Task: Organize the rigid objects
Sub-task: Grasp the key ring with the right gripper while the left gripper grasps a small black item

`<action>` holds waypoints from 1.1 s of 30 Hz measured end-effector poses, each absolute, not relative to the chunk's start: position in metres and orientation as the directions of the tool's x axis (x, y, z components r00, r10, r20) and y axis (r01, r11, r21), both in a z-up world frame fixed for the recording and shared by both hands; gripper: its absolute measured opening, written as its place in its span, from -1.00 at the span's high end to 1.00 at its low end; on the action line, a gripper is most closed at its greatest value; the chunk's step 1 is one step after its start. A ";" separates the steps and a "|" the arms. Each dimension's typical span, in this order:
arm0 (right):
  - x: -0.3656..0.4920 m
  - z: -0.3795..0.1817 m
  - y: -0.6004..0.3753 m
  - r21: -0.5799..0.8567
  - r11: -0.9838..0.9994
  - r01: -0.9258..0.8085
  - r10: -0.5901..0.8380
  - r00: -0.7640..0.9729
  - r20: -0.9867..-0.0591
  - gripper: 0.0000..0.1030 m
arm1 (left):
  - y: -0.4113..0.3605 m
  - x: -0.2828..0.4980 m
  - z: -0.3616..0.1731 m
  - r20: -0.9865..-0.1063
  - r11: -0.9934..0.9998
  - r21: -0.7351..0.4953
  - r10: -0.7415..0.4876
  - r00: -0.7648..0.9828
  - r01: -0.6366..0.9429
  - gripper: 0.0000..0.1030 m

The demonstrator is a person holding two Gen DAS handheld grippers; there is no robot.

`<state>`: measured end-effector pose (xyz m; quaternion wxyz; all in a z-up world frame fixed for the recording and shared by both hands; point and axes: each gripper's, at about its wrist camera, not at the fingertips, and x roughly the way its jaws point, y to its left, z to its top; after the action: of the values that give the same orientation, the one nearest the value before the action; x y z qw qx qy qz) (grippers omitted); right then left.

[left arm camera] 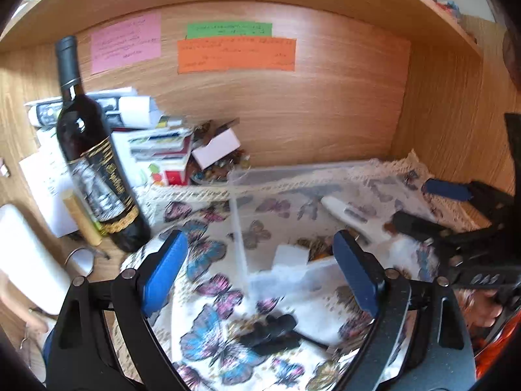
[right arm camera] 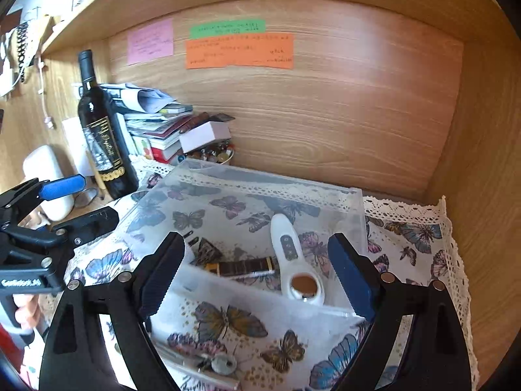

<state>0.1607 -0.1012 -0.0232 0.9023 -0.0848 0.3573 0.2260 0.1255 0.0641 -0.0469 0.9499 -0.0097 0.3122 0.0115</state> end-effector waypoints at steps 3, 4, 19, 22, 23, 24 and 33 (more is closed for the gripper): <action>0.151 -0.027 -0.104 0.009 0.881 -0.473 0.347 0.632 -0.693 -0.72 | 0.070 0.119 -0.063 -0.637 0.999 -0.002 0.028 0.770 -0.038 -0.77; 0.149 -0.029 -0.106 0.012 0.881 -0.474 0.346 0.626 -0.699 -0.72 | 0.072 0.119 -0.069 -0.657 0.999 -0.006 0.025 0.754 -0.038 -0.77; 0.113 -0.088 -0.108 0.082 0.858 -0.507 0.345 0.450 -0.824 -0.72 | 0.069 0.129 -0.133 -0.807 0.997 -0.073 -0.059 0.588 0.000 -0.50; 0.110 -0.095 -0.106 0.079 0.856 -0.511 0.335 0.432 -0.837 -0.69 | 0.066 0.133 -0.143 -0.828 0.996 -0.082 -0.083 0.554 0.026 -0.20; 0.110 -0.096 -0.107 0.083 0.858 -0.506 0.334 0.428 -0.840 -0.68 | 0.064 0.132 -0.143 -0.823 0.997 -0.072 -0.075 0.564 0.028 -0.16; 0.111 -0.096 -0.107 0.084 0.862 -0.500 0.331 0.429 -0.840 -0.68 | 0.062 0.131 -0.143 -0.819 0.997 -0.067 -0.074 0.568 0.034 -0.04; 0.128 -0.106 -0.097 0.077 0.874 -0.479 0.293 0.394 -0.871 -0.19 | 0.063 0.118 -0.141 -0.806 0.994 -0.093 -0.113 0.581 0.064 0.54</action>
<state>0.1275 -0.0972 -0.1058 0.8297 -0.0933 0.4989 0.2325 0.1179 0.0633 -0.1413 0.8888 -0.0267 0.4549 -0.0498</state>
